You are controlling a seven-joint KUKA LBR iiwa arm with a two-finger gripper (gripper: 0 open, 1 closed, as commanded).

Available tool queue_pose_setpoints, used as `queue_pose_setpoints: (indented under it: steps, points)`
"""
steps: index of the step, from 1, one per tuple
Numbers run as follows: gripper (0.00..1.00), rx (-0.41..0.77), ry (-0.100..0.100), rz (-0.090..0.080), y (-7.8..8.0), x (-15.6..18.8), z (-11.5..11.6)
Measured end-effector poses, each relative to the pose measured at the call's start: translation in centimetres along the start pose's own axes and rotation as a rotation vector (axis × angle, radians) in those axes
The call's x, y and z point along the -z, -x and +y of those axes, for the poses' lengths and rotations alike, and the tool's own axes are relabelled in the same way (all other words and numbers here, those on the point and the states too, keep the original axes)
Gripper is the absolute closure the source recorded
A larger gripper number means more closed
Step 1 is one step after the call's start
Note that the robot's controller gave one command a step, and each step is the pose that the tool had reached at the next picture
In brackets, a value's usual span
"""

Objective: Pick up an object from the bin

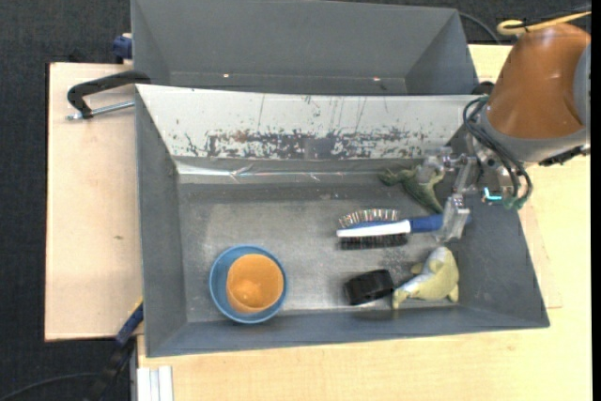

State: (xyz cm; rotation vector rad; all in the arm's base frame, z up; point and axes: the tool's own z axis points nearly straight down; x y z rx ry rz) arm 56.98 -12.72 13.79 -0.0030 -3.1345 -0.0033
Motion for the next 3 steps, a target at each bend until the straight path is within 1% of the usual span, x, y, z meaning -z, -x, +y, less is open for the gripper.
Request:
queue_pose_setpoints:
  steps: [1, 2, 3]
  points:
    - [0.0, -0.354, 0.002, -0.002, -0.9, -6.9, 5.0]
    - [1.0, -0.355, 0.0, -0.006, -0.8, -6.8, 4.8]
    - [1.0, -0.373, 0.0, -0.022, -2.4, 14.1, 3.9]
